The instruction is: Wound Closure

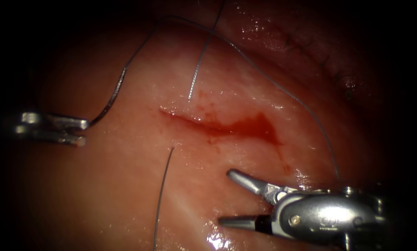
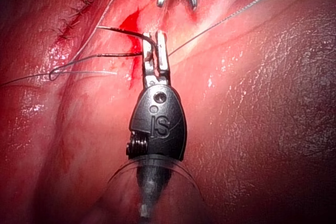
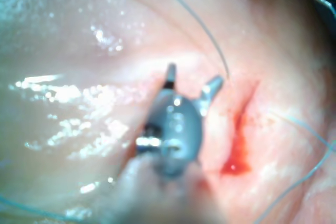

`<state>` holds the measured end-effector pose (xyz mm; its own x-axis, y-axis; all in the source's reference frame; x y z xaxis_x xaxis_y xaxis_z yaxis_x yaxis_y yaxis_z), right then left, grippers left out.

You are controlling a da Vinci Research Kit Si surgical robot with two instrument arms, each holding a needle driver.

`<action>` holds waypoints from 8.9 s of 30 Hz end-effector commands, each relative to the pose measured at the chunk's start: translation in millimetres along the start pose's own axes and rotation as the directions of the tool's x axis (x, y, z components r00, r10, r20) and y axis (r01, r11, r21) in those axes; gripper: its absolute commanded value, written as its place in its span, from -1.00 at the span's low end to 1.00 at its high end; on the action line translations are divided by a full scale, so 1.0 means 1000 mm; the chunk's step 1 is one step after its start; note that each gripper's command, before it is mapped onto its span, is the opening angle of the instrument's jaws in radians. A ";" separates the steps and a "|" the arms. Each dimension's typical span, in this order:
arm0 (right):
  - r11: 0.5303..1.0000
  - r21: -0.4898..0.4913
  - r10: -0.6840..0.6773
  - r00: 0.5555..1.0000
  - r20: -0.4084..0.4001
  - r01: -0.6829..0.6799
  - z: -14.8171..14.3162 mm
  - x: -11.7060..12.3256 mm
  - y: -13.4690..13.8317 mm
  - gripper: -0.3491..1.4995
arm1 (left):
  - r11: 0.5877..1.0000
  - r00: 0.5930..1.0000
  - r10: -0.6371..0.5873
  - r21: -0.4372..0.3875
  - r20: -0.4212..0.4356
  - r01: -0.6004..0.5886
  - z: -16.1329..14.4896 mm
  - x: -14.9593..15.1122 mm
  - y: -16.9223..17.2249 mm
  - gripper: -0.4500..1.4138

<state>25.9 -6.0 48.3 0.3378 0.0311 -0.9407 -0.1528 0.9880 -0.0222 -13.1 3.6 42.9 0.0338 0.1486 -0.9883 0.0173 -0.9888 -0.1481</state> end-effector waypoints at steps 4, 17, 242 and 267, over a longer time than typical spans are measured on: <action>1.000 0.003 -0.014 1.000 -0.017 0.014 0.0055 -0.0027 -0.0005 0.83 | 1.000 1.000 -0.003 -0.002 -0.002 0.003 0.0003 -0.0008 0.0005 -1.00; 0.999 0.013 -0.029 0.999 -0.018 0.030 0.0114 -0.0057 0.0002 0.76 | 1.000 1.000 -0.003 -0.002 -0.002 0.003 0.0002 -0.0008 0.0006 -1.00; 0.979 0.185 -0.069 0.991 -0.112 0.089 0.0082 0.0081 -0.0116 -1.00 | 1.000 1.000 -0.003 0.008 0.010 0.003 0.0000 -0.0007 0.0008 -1.00; 0.999 0.006 -0.034 0.999 0.035 0.034 0.0018 0.0000 -0.0027 0.78 | 1.000 1.000 -0.003 0.008 0.010 0.003 0.0000 -0.0007 0.0007 -1.00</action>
<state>27.5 -8.1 48.2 0.3788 0.0049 -0.9255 -0.1373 0.9892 -0.0510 -12.7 3.4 42.8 0.0232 0.1479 -0.9887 0.0091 -0.9890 -0.1477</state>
